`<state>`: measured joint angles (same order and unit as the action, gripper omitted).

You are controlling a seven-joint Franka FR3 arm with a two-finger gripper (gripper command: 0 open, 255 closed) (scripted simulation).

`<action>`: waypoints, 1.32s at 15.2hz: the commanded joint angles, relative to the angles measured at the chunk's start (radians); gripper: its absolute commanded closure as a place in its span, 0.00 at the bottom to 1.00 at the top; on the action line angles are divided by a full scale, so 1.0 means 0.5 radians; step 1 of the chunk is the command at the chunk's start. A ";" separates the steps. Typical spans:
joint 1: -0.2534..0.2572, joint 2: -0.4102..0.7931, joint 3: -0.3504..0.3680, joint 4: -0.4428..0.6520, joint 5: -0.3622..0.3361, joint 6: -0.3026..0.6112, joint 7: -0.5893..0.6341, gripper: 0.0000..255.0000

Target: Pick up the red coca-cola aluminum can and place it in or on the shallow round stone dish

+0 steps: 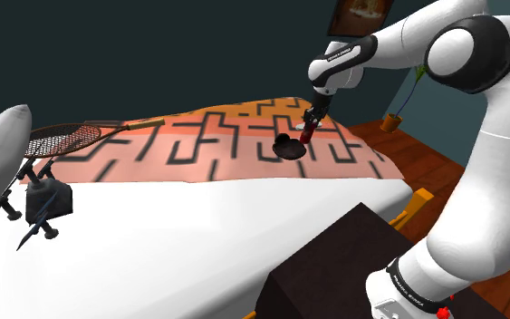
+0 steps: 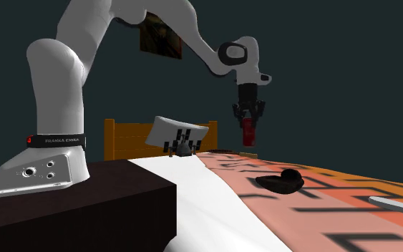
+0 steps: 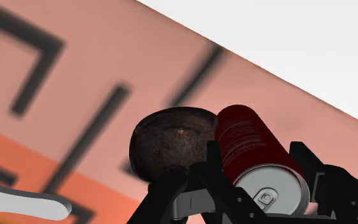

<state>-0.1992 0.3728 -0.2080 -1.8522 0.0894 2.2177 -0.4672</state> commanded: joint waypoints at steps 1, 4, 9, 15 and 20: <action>-0.031 0.153 0.006 0.244 0.027 -0.095 -0.023 1.00; -0.091 0.390 0.016 0.639 0.060 -0.256 -0.054 1.00; -0.216 0.892 0.041 1.514 0.103 -0.628 -0.072 1.00; -0.215 0.942 0.049 1.439 0.111 -0.503 -0.078 1.00; -0.215 0.996 0.055 1.395 0.119 -0.407 -0.083 1.00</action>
<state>-0.3069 0.8646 -0.1812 -1.1516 0.1480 2.0045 -0.5085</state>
